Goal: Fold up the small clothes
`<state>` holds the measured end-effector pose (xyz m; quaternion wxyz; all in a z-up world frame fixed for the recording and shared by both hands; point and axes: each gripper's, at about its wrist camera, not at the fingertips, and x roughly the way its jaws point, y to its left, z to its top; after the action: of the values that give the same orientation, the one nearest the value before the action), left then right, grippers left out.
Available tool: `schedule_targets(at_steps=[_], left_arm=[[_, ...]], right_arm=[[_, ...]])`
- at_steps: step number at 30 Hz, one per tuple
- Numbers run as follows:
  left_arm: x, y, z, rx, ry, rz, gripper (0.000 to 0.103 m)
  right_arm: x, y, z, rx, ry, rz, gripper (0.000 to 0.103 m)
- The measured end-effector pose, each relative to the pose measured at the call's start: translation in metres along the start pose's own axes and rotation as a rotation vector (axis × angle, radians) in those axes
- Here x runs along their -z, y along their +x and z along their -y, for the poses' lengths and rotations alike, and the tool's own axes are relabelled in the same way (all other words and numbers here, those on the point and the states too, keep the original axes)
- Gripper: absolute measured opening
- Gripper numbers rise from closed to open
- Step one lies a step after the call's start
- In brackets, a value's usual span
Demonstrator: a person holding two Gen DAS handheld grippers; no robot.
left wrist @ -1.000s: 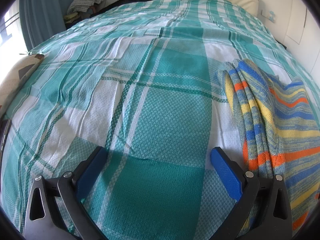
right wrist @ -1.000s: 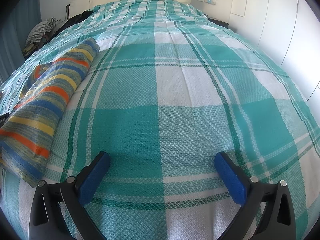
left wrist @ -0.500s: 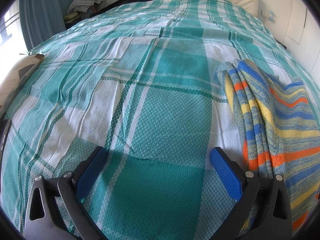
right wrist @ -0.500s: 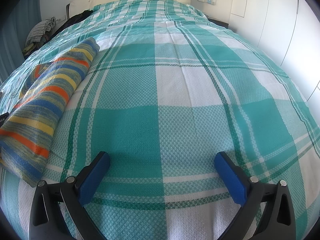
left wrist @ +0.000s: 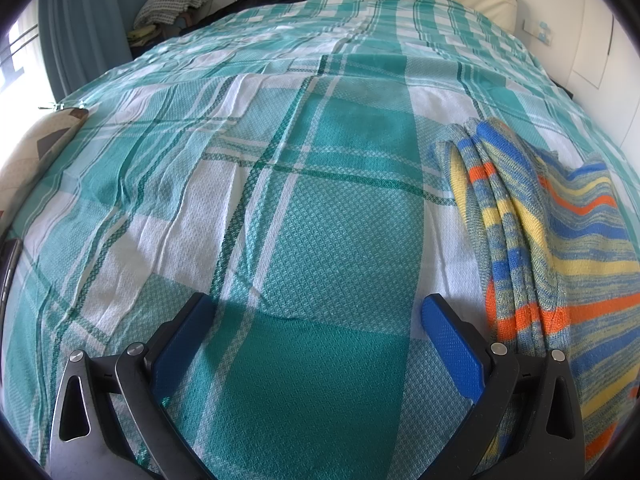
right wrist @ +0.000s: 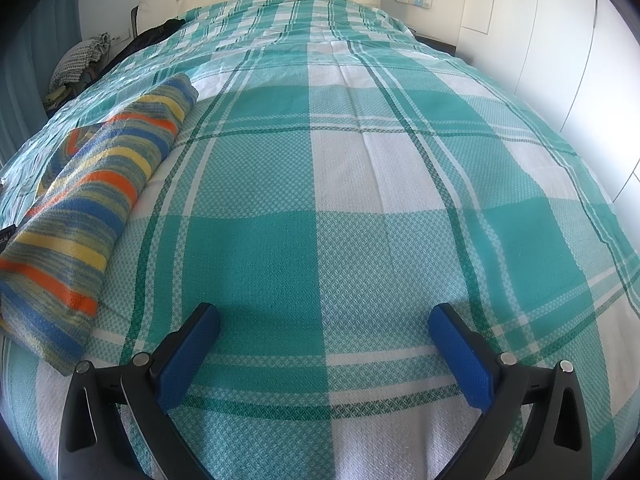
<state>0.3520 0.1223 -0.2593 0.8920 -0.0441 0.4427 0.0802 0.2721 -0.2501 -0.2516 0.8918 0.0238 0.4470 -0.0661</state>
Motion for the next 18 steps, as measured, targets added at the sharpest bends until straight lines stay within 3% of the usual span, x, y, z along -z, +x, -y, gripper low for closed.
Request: schedule_targets(at_steps=[18], left_arm=[[0.0003,-0.0002,-0.0008,0.0,0.0,0.001,0.103]], right_arm=[[-0.001,-0.0001,-0.0012,0.019,0.016,-0.011,0.103]])
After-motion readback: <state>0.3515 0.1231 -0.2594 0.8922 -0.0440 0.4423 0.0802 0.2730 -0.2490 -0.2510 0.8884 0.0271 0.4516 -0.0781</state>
